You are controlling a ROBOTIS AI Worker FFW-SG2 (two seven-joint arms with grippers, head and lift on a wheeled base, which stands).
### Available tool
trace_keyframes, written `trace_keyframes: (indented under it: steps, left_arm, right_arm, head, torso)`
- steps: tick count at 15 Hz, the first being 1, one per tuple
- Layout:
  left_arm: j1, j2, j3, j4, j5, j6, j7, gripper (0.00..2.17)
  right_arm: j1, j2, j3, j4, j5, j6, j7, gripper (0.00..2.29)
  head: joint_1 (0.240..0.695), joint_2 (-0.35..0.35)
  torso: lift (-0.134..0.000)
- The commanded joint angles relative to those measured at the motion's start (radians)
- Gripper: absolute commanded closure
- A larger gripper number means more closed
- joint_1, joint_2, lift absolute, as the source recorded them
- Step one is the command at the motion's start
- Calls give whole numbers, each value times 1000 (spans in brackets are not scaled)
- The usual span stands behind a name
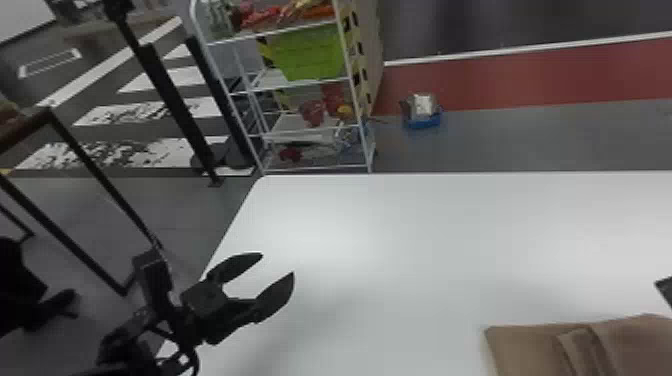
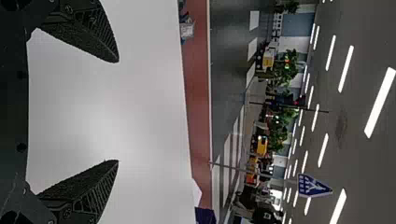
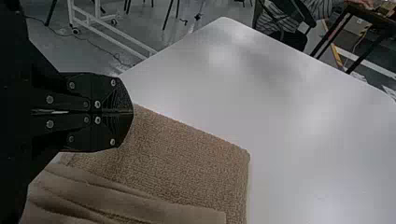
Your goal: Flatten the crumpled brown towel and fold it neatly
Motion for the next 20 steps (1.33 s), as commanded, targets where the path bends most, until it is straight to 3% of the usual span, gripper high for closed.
trace_keyframes:
  steps: [1, 4, 8, 15, 17, 20]
  left_arm:
    - [3, -3, 9, 0, 3, 0, -2, 124]
    - [2, -3, 9, 3, 5, -3, -2, 124]
    - [2, -3, 11, 2, 5, -3, -3, 124]
    - [2, -3, 8, 3, 3, -3, 0, 124]
    - [0, -3, 3, 2, 0, -3, 3, 124]
    - [0, -3, 0, -1, -3, -3, 6, 124]
  right_arm:
    - [-23, 3, 54, 12, 19, 30, -9, 1656]
    - [-46, -8, 139, 44, 51, 30, -20, 1656]
    - [-43, -41, 142, 27, 20, 30, -19, 1656]
    - [79, -207, -29, -35, -10, 30, -11, 1652]
    - [110, -244, -88, -34, -10, 30, -8, 1652]
    - [139, -273, -173, -31, -9, 30, -2, 1652]
  head:
    - [695, 350]
    - [695, 350]
    - [695, 350]
    - [695, 350]
    - [695, 316]
    - [695, 237]
  torso:
    - [-124]
    - [-124]
    - [-124]
    - [-124]
    - [-124]
    - [-124]
